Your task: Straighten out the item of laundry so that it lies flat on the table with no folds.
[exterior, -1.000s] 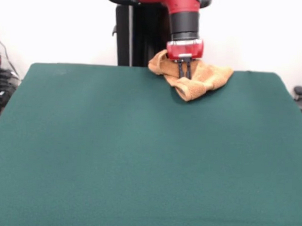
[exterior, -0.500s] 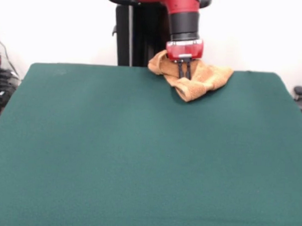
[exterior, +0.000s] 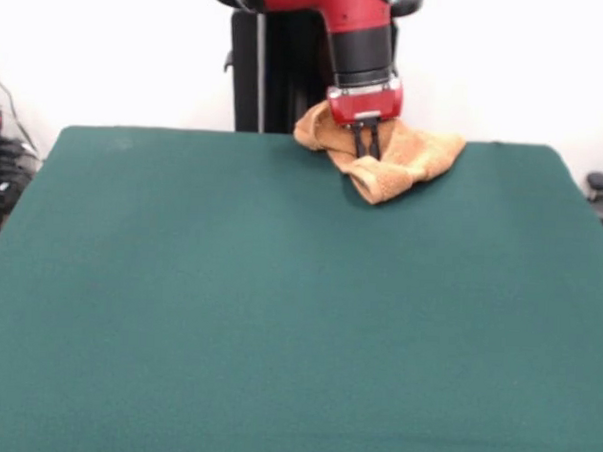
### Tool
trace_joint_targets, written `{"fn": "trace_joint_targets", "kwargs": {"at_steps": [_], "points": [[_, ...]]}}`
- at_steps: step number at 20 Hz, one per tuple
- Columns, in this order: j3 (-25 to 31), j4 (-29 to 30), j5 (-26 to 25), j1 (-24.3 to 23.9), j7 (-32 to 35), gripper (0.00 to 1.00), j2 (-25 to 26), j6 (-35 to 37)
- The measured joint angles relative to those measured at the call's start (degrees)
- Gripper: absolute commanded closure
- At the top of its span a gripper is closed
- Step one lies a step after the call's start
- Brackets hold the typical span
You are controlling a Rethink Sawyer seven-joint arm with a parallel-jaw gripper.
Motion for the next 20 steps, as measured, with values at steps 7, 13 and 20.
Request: {"fn": "trace_joint_targets", "kwargs": {"at_steps": [7, 13, 20], "points": [[3.6, -1.2, -1.3, -1.2, 0.0, 1.0, -3.9, 11.9], [5.0, -2.2, -2.7, -1.2, 0.0, 1.0, -5.3, 17.0], [8.7, -3.3, -7.8, -4.2, 0.0, 1.0, -6.5, 22.6]]}}
